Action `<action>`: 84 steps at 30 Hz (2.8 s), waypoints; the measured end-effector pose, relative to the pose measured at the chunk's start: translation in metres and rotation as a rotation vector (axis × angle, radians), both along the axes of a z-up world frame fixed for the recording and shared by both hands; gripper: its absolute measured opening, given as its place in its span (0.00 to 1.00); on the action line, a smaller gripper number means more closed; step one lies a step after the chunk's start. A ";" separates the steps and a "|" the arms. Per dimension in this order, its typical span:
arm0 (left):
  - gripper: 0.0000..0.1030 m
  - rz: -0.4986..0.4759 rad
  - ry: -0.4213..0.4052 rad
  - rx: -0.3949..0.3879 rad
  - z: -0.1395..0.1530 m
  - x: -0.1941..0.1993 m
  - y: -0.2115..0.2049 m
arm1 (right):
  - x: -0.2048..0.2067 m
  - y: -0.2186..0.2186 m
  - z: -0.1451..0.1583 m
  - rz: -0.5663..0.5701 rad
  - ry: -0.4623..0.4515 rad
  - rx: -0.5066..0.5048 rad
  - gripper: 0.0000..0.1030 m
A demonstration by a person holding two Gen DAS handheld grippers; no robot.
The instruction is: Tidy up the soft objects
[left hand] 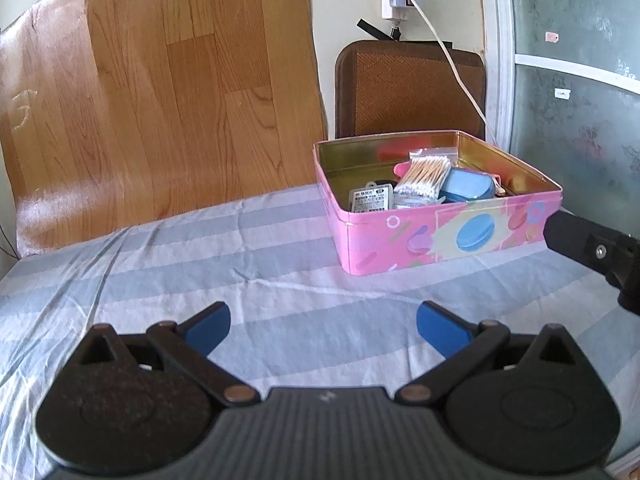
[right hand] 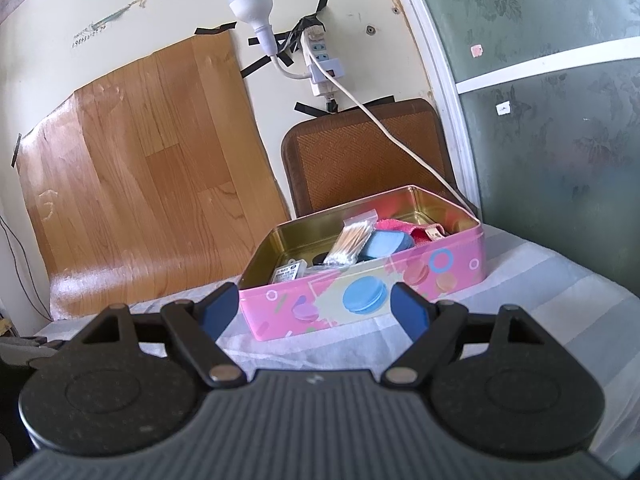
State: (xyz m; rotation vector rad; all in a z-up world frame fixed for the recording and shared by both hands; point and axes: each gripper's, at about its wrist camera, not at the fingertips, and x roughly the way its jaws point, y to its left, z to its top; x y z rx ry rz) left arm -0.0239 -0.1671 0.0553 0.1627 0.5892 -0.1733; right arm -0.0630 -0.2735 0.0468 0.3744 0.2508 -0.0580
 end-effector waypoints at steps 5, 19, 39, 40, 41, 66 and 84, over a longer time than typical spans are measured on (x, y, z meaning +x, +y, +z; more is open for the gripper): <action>1.00 -0.004 0.030 -0.004 -0.004 0.001 -0.001 | 0.000 -0.001 -0.002 0.000 0.005 0.005 0.83; 1.00 0.008 0.056 0.000 -0.010 0.004 -0.001 | 0.001 0.001 -0.004 -0.002 0.018 0.009 0.83; 1.00 0.006 0.141 0.002 -0.025 0.012 -0.002 | 0.005 0.000 -0.011 -0.001 0.045 0.021 0.83; 1.00 0.007 0.144 0.002 -0.025 0.012 -0.002 | 0.005 0.001 -0.011 -0.002 0.046 0.022 0.83; 1.00 0.007 0.147 0.002 -0.025 0.012 -0.002 | 0.005 0.001 -0.011 -0.002 0.047 0.023 0.83; 1.00 0.010 0.168 0.012 -0.032 0.015 -0.004 | 0.007 0.001 -0.013 -0.002 0.053 0.025 0.83; 1.00 0.012 0.164 0.012 -0.033 0.015 -0.004 | 0.007 0.001 -0.013 -0.002 0.056 0.026 0.83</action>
